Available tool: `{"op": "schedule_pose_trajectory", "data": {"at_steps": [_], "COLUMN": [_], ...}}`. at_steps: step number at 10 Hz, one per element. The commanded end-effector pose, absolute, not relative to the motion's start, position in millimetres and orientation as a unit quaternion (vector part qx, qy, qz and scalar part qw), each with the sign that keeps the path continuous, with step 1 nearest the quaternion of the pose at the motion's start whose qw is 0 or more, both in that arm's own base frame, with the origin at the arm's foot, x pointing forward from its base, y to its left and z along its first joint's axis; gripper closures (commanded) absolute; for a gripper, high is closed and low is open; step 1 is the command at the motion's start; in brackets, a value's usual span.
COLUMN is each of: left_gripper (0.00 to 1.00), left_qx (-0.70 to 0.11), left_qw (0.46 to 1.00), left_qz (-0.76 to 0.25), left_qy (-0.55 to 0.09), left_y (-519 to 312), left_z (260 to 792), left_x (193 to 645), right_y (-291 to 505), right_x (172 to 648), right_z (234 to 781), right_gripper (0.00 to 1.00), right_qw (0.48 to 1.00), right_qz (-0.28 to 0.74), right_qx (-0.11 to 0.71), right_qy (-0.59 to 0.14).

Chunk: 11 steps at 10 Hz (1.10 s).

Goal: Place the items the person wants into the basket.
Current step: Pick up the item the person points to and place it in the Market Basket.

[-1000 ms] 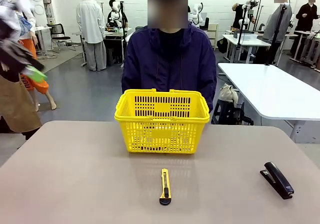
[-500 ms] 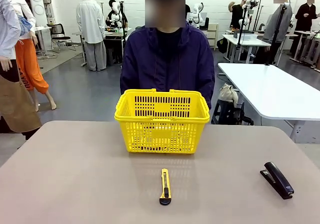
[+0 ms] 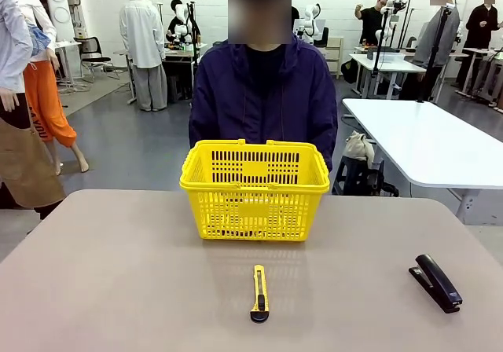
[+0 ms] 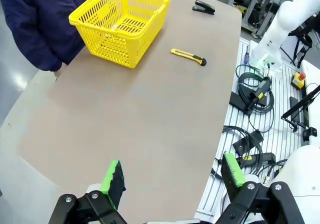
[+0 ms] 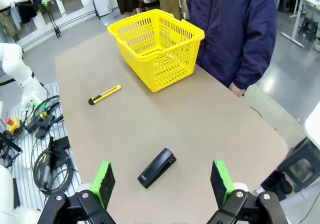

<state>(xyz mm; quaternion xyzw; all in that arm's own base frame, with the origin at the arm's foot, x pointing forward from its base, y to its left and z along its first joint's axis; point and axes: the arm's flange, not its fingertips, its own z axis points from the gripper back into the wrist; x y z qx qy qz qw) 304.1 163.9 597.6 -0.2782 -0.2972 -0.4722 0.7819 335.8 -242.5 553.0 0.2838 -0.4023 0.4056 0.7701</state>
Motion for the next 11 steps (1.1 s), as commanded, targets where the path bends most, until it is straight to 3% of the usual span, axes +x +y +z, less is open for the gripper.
{"op": "schedule_pose_trajectory", "data": {"at_steps": [1,11], "left_gripper": [0.00,0.00], "left_qx": [-0.283,-0.283], "left_qw": [0.780,0.780], "left_qz": [-0.471,-0.471], "left_qy": [-0.301,-0.301], "left_y": [167.4,167.4], "left_z": [595.6,595.6], "left_x": [303.9,303.9], "right_y": [-241.6,-241.6], "right_x": [336.9,336.9], "right_z": [552.8,552.8], "right_gripper": [0.00,0.00], "right_qw": [0.760,0.760], "right_qz": [0.408,0.408], "right_qx": [0.287,0.287], "right_qy": [-0.417,-0.417]}}
